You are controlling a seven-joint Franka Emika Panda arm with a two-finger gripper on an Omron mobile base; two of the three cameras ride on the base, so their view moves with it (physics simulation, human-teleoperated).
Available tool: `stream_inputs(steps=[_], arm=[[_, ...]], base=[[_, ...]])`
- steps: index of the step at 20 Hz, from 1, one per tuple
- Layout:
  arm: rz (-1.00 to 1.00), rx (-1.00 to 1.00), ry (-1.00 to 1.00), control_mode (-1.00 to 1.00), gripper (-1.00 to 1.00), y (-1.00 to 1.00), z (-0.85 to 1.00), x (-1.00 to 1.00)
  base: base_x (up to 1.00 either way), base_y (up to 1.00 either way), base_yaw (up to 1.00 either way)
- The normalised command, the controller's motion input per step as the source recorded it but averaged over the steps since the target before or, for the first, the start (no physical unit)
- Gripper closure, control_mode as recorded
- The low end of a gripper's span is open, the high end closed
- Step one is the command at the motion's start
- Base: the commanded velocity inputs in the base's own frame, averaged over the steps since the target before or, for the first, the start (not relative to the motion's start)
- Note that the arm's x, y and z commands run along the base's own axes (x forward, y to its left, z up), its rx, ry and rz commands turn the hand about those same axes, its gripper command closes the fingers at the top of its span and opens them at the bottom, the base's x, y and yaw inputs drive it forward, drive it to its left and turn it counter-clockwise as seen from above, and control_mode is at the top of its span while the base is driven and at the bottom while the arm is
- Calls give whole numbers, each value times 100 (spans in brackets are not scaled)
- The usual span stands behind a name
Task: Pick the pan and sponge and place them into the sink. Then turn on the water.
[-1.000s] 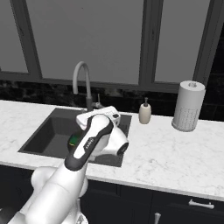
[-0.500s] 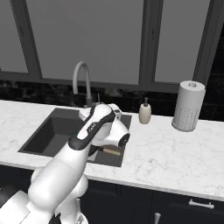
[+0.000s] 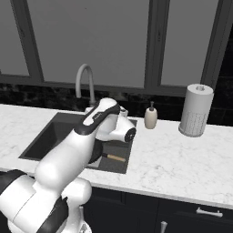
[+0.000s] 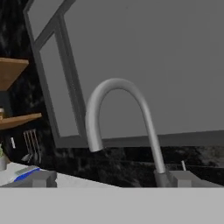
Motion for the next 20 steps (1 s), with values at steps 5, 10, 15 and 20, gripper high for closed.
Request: stream_inputs(steps=[5, 10, 15, 20], arm=[[0, -7, 12, -100, -100, 6, -21, 28], [-4, -18, 1, -100, -100, 8, -44, 2], [-6, -15, 0, -100, -100, 8, -36, 0], [-4, -11, 0, -100, -100, 11, -19, 0]], base=[[0, 0, 0], [0, 0, 0], [0, 0, 0], [0, 0, 0]])
